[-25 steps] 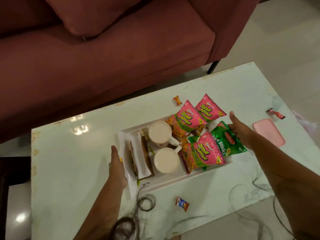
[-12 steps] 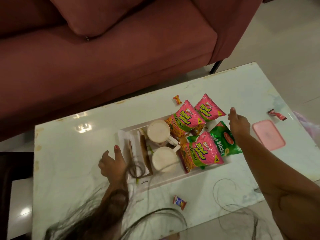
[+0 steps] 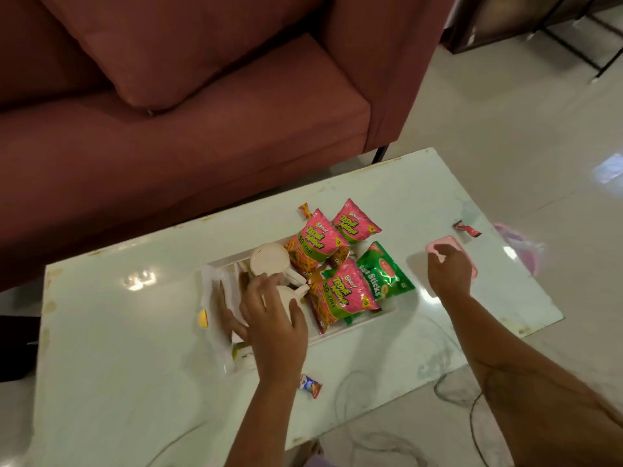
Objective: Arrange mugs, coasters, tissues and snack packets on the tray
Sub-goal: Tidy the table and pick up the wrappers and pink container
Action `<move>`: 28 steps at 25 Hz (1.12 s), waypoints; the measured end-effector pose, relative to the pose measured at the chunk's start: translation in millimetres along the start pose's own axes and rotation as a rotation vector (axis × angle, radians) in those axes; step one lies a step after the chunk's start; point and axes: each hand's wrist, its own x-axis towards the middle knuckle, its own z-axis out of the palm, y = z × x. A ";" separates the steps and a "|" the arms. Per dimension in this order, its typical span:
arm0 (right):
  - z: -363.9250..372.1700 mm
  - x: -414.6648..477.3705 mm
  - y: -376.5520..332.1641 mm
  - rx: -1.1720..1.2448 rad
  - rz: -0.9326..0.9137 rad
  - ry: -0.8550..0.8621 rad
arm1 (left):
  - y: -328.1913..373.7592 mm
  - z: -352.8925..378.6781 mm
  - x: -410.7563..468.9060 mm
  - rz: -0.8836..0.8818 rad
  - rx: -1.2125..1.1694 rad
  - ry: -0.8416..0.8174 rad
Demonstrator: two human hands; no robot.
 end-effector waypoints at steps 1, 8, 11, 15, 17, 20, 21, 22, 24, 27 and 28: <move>-11.3 -1.3 10.0 -0.048 0.017 -0.035 | 14.8 1.2 -9.6 0.076 0.004 -0.001; -56.4 -1.3 38.9 -0.232 0.078 -0.212 | 74.3 21.9 -91.4 0.295 -0.019 -0.302; -60.7 2.3 43.2 -0.322 0.054 -0.303 | 86.5 35.5 -99.7 0.193 -0.120 -0.495; -56.2 35.0 53.4 -0.397 -0.003 -0.405 | 123.4 81.5 -92.1 -0.089 -0.391 -0.774; -43.5 55.1 53.7 -0.408 -0.033 -0.443 | 143.3 112.5 -82.6 -0.200 -0.471 -0.804; -23.3 75.1 51.4 -0.431 -0.090 -0.459 | 166.5 155.3 -67.2 -0.384 -0.539 -0.785; -18.7 81.9 52.1 -0.441 -0.112 -0.465 | 174.8 167.9 -61.4 -0.476 -0.590 -0.762; -16.2 88.8 53.2 -0.444 -0.129 -0.473 | 183.0 178.7 -55.0 -0.576 -0.653 -0.736; -17.6 102.0 53.2 -0.408 -0.165 -0.500 | 199.6 193.0 -42.8 -0.766 -0.800 -0.710; -30.0 118.2 47.8 -0.262 -0.231 -0.582 | 218.5 199.5 -28.5 -0.968 -1.004 -0.691; -35.3 121.8 45.2 -0.204 -0.246 -0.615 | 223.8 199.4 -24.2 -0.994 -1.066 -0.681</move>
